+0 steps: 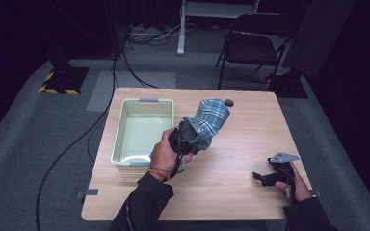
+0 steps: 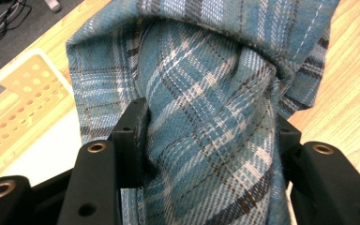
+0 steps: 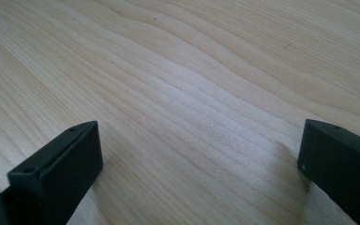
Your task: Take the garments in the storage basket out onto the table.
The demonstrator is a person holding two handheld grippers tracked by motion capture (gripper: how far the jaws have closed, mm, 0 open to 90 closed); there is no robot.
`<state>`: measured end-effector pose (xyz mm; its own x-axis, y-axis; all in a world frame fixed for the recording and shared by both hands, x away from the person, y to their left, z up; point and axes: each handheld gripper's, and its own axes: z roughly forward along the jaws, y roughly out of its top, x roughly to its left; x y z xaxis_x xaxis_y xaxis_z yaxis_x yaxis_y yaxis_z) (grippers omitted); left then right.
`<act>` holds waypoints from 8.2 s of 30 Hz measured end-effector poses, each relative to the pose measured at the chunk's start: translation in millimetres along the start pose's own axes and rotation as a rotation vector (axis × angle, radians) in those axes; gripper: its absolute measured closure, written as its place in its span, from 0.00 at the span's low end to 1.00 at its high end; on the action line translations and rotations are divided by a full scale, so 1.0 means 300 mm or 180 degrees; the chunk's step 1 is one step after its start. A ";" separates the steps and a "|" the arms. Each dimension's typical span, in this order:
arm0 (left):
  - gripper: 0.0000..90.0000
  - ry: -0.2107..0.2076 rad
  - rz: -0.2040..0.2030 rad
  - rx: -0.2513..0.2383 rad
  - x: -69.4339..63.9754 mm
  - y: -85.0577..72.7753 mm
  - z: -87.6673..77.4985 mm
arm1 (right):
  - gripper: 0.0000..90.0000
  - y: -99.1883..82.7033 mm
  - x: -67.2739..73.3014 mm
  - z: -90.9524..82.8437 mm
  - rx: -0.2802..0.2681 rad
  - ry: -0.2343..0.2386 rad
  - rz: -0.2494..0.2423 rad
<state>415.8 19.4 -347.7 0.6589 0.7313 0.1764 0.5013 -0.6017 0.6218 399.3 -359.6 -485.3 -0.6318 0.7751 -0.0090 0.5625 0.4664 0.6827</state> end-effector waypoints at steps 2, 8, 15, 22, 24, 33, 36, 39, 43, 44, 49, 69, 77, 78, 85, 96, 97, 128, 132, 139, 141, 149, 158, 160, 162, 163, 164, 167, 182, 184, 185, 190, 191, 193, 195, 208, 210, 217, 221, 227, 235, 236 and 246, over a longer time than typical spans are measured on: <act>0.51 -0.0004 0.0031 0.0014 -0.013 0.006 0.006 | 0.00 0.000 0.000 0.000 -0.0001 -0.0001 -0.0002; 0.52 0.0004 0.0172 0.0097 -0.064 0.024 0.028 | 0.00 0.000 0.000 0.000 0.0000 -0.0001 -0.0002; 0.53 0.0073 0.0441 0.0272 -0.153 0.053 0.061 | 0.00 0.000 0.000 0.000 0.0000 0.0000 -0.0003; 0.54 0.0093 0.0602 0.0416 -0.222 0.065 0.112 | 0.00 0.000 0.000 0.000 0.0000 -0.0001 -0.0004; 0.54 0.0073 0.0589 0.0410 -0.227 0.065 0.118 | 0.00 0.000 0.000 0.000 -0.0001 -0.0001 -0.0005; 0.54 -0.0121 0.0474 0.0425 -0.245 0.054 0.158 | 0.00 0.000 0.000 0.000 0.0000 -0.0001 -0.0004; 0.55 -0.0177 0.0443 0.0403 -0.246 0.050 0.163 | 0.00 0.000 0.000 0.000 -0.0001 0.0000 -0.0006; 0.55 -0.0201 0.0434 0.0385 -0.253 0.049 0.170 | 0.00 0.000 0.000 0.000 0.0000 0.0000 -0.0005; 0.55 -0.0284 0.0419 0.0369 -0.263 0.047 0.180 | 0.00 0.000 0.000 0.000 0.0000 0.0000 -0.0003; 0.55 -0.0284 0.0419 0.0369 -0.263 0.047 0.180 | 0.00 0.000 0.000 0.000 0.0000 0.0000 -0.0004; 0.55 -0.0313 0.0387 0.0364 -0.271 0.040 0.200 | 0.00 0.000 0.000 0.000 0.0000 0.0000 -0.0004; 0.54 -0.0363 0.0299 0.0325 -0.281 0.024 0.257 | 0.00 0.000 0.000 0.000 -0.0001 0.0000 -0.0005; 0.52 -0.0377 0.0274 0.0290 -0.278 0.027 0.268 | 0.00 0.000 0.000 0.000 -0.0001 0.0000 -0.0005; 0.51 -0.0382 0.0272 0.0288 -0.275 0.027 0.269 | 0.00 0.000 0.000 0.000 -0.0001 0.0000 -0.0004; 0.47 -0.0403 0.0286 0.0285 -0.274 0.025 0.270 | 0.00 0.000 0.000 0.000 -0.0002 0.0000 -0.0004; 0.36 -0.0411 0.0317 0.0347 -0.264 0.023 0.258 | 0.00 0.000 0.000 0.000 0.0000 0.0000 -0.0005; 0.34 -0.0410 0.0339 0.0366 -0.264 0.022 0.257 | 0.00 0.000 0.000 0.000 -0.0001 0.0000 -0.0005; 0.04 -0.0401 0.0716 0.0394 -0.293 -0.012 0.256 | 0.00 -0.001 0.000 0.000 -0.0002 -0.0001 -0.0004; 0.04 -0.0382 0.0811 0.0375 -0.293 -0.023 0.248 | 0.00 -0.001 0.000 0.000 0.0000 0.0000 -0.0006; 0.04 -0.0377 0.0882 0.0280 -0.292 -0.038 0.228 | 0.00 -0.001 0.000 0.000 -0.0002 0.0000 -0.0004; 0.04 -0.0386 0.0912 0.0264 -0.294 -0.041 0.218 | 0.00 -0.001 0.000 0.000 -0.0002 0.0000 -0.0005; 0.04 -0.0414 0.0988 0.0171 -0.297 -0.055 0.167 | 0.00 -0.001 0.000 0.000 -0.0002 -0.0001 -0.0005; 0.04 -0.0369 0.1077 0.0074 -0.290 -0.078 0.112 | 0.00 -0.001 0.000 0.000 -0.0002 -0.0001 -0.0006; 0.03 -0.0372 0.1077 0.0047 -0.282 -0.091 0.096 | 0.00 -0.001 0.000 0.000 -0.0002 0.0000 -0.0006; 0.03 -0.0378 0.1068 0.0030 -0.280 -0.096 0.090 | 0.00 -0.001 0.000 0.000 -0.0002 0.0000 -0.0005; 0.03 -0.0380 0.1069 0.0022 -0.277 -0.100 0.084 | 0.00 -0.001 0.000 0.000 -0.0002 0.0000 -0.0006; 0.03 -0.0372 0.1064 0.0001 -0.271 -0.108 0.075 | 0.00 -0.001 0.000 0.000 -0.0001 0.0000 -0.0006; 0.03 -0.0359 0.1063 0.0001 -0.265 -0.115 0.067 | 0.00 -0.001 0.000 0.000 -0.0001 0.0000 -0.0006; 0.04 -0.0400 0.1039 -0.0101 -0.247 -0.157 0.007 | 0.00 -0.001 0.000 0.000 -0.0001 0.0000 -0.0005; 0.04 -0.0388 0.1049 -0.0095 -0.248 -0.164 0.003 | 0.00 -0.001 0.000 0.000 -0.0001 0.0000 -0.0005; 0.04 -0.0396 0.1053 -0.0097 -0.247 -0.168 0.001 | 0.00 -0.001 0.000 0.000 -0.0001 0.0000 -0.0005; 0.04 -0.0402 0.1056 -0.0074 -0.242 -0.188 -0.005 | 0.00 -0.001 0.000 0.000 -0.0001 0.0000 -0.0005; 0.04 -0.0390 0.1064 -0.0067 -0.241 -0.192 -0.006 | 0.00 -0.001 0.000 -0.001 0.0000 0.0000 -0.0006; 0.04 -0.0389 0.1073 -0.0061 -0.237 -0.205 -0.010 | 0.00 -0.001 0.000 0.000 -0.0001 0.0000 -0.0005; 0.04 -0.0382 0.1074 -0.0046 -0.235 -0.209 -0.012 | 0.00 -0.001 0.000 0.000 -0.0002 0.0000 -0.0004; 0.04 -0.0341 0.1054 0.0007 -0.210 -0.285 -0.036 | 0.00 -0.001 0.000 0.000 -0.0001 0.0000 -0.0006; 0.04 -0.0351 0.1053 0.0020 -0.204 -0.297 -0.043 | 0.00 -0.001 0.000 0.000 -0.0001 -0.0001 -0.0005; 0.04 -0.0294 0.1093 0.0090 -0.195 -0.337 -0.053 | 0.00 -0.001 0.000 0.000 -0.0001 0.0000 -0.0006; 0.04 -0.0279 0.1090 0.0159 -0.192 -0.363 -0.046 | 0.00 -0.001 0.000 0.000 -0.0002 -0.0001 -0.0005; 0.04 -0.0274 0.1045 0.0218 -0.179 -0.402 -0.042 | 0.00 -0.001 0.000 -0.001 -0.0001 -0.0002 -0.0004; 0.04 -0.0272 0.0960 0.0266 -0.158 -0.450 -0.049 | 0.00 -0.001 0.000 -0.001 -0.0002 -0.0005 -0.0002; 0.04 -0.0271 0.0957 0.0276 -0.155 -0.455 -0.049 | 0.00 -0.001 0.000 -0.001 -0.0002 -0.0004 -0.0003; 0.04 -0.0277 0.0824 0.0361 -0.122 -0.513 -0.042 | 0.00 -0.001 0.001 -0.001 -0.0002 -0.0005 -0.0002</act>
<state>307.7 89.3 -440.3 0.8162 0.5215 0.2488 0.3666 -0.8002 0.4746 398.9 -359.7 -485.3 -0.6313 0.7754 -0.0105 0.5618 0.4666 0.6831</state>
